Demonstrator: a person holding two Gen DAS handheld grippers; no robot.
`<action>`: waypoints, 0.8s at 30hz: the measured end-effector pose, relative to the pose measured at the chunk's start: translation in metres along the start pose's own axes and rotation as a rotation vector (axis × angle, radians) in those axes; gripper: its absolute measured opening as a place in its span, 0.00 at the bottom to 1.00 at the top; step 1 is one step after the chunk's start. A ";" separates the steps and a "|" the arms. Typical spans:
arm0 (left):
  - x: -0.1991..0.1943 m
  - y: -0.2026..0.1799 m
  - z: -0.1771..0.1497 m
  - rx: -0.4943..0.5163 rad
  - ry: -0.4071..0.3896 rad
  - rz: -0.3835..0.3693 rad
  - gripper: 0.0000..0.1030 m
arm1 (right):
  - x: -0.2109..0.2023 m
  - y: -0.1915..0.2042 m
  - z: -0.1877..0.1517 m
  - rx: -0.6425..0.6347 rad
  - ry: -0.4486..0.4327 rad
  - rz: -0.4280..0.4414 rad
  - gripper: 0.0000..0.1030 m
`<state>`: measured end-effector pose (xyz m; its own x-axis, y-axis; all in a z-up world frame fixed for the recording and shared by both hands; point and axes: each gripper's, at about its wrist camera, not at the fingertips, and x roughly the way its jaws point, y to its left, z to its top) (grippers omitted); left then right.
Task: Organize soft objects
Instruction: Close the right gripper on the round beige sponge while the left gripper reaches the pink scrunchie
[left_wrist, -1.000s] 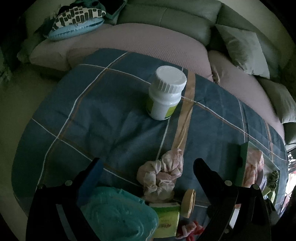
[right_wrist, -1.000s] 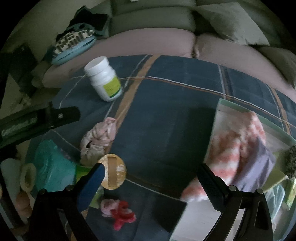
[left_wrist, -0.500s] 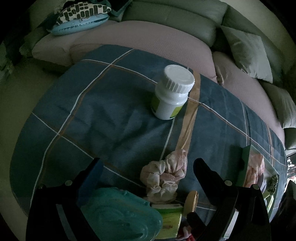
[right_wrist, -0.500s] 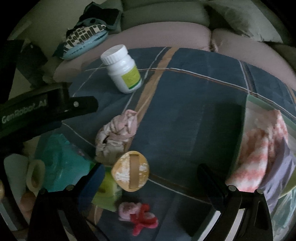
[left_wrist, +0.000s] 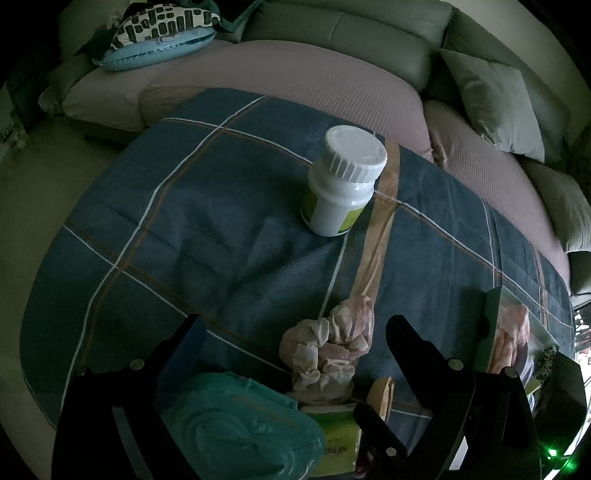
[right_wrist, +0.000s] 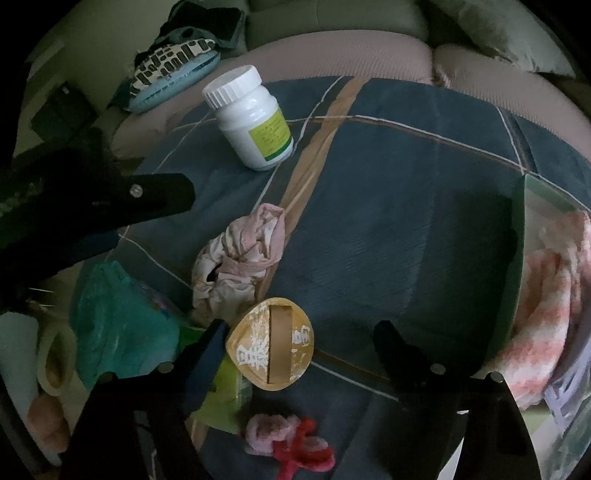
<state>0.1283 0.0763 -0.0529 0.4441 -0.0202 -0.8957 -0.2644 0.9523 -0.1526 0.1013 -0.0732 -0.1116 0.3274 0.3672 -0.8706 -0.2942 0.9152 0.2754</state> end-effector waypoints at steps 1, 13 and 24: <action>0.000 0.000 0.000 -0.001 0.001 0.000 0.95 | 0.000 0.000 0.000 0.002 0.002 0.007 0.76; 0.002 0.001 0.000 -0.002 0.006 -0.005 0.95 | 0.005 0.004 -0.002 -0.002 0.024 0.060 0.59; 0.003 0.000 0.000 -0.002 0.011 -0.004 0.95 | 0.005 0.005 -0.002 0.001 0.032 0.103 0.46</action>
<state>0.1294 0.0765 -0.0562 0.4357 -0.0270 -0.8997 -0.2644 0.9516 -0.1567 0.0994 -0.0669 -0.1153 0.2666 0.4536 -0.8504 -0.3236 0.8732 0.3643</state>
